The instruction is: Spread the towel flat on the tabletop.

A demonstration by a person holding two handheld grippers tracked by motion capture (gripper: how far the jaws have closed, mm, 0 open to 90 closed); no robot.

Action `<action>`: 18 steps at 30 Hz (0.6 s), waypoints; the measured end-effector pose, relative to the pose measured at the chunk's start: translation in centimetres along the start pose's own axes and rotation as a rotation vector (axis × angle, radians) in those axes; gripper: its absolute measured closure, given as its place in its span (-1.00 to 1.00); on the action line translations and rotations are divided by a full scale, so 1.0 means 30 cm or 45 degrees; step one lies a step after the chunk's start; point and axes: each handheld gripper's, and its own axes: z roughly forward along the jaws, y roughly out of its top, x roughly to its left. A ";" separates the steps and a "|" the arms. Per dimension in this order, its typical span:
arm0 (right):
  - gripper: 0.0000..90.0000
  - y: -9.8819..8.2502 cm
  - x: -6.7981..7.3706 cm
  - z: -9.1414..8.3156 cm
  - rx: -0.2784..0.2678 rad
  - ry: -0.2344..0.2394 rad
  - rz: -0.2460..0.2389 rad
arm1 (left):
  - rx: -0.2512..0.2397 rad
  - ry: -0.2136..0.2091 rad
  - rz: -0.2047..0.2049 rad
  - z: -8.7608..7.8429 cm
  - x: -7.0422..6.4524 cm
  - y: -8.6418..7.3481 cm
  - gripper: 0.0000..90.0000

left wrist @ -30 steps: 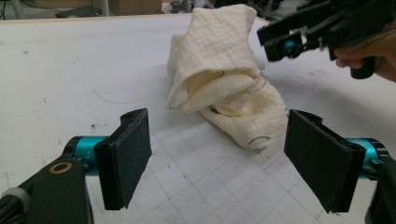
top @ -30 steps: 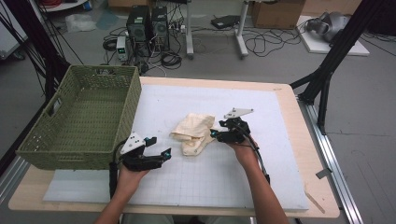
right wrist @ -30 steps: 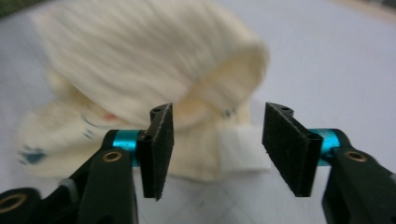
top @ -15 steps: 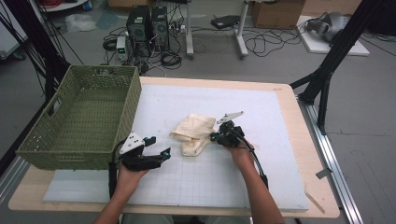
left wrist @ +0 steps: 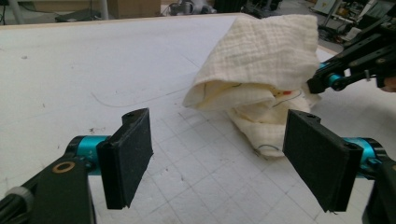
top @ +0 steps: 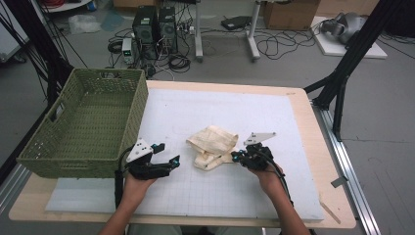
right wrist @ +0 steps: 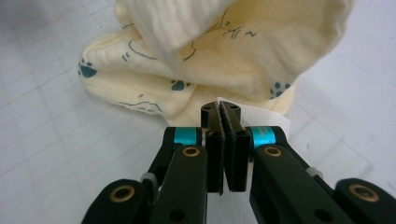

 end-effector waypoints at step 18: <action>0.12 -0.121 -0.004 -0.189 -0.236 -0.121 0.002 | 0.092 -0.204 0.149 0.204 -0.117 0.143 -0.37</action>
